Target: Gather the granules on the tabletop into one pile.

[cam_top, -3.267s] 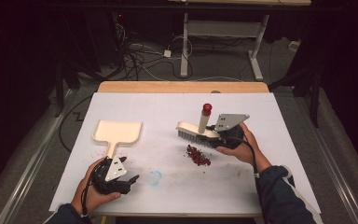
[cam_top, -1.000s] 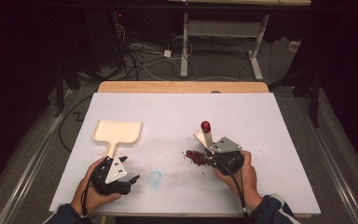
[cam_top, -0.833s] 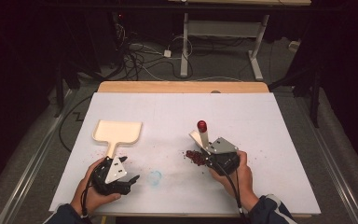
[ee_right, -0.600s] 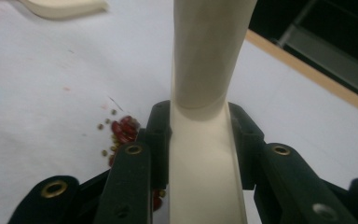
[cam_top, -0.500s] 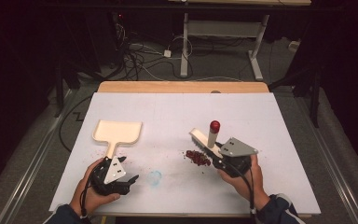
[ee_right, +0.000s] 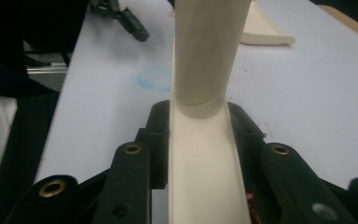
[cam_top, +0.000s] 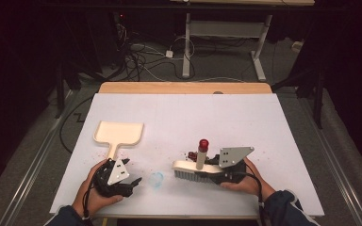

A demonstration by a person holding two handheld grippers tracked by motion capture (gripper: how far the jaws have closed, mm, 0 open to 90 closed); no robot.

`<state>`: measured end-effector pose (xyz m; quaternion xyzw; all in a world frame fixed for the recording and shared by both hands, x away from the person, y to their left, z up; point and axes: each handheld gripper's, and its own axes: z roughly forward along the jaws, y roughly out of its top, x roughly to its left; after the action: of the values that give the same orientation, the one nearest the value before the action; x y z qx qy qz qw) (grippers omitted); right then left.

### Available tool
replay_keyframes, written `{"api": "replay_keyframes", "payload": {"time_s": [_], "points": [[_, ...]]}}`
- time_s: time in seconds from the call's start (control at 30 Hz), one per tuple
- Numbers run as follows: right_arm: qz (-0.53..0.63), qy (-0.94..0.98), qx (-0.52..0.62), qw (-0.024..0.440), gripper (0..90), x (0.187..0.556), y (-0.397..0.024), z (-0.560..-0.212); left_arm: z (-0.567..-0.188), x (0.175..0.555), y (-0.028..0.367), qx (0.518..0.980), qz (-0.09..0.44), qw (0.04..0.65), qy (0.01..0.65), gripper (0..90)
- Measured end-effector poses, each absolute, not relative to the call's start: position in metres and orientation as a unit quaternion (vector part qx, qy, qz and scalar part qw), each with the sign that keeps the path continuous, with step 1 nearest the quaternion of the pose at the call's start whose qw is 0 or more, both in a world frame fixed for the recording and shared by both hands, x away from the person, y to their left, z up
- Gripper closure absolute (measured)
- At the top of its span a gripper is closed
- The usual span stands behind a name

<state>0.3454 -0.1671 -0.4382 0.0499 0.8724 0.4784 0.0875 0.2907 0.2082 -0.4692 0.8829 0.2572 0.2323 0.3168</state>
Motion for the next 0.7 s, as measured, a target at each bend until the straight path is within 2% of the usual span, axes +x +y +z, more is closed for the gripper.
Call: {"api": "replay_keyframes", "payload": {"time_s": [0.1,0.23,0.43,0.7], "points": [[0.485,0.866,0.059,0.106,67.6,0.36,-0.166,-0.439,-0.47,0.291,0.208,0.883,0.231,0.316,0.259,23.6],[0.495,0.859,0.068,0.107,67.6,0.365,-0.169,-0.435,-0.47,0.29,0.209,0.883,0.231,0.316,0.26,23.6],[0.493,0.851,0.09,0.159,67.6,0.348,-0.187,-0.404,-0.469,0.288,0.212,0.88,0.235,0.318,0.263,23.6],[0.468,0.862,0.117,0.157,67.5,0.317,-0.226,-0.374,-0.468,0.288,0.211,0.88,0.238,0.317,0.261,23.6]]}}
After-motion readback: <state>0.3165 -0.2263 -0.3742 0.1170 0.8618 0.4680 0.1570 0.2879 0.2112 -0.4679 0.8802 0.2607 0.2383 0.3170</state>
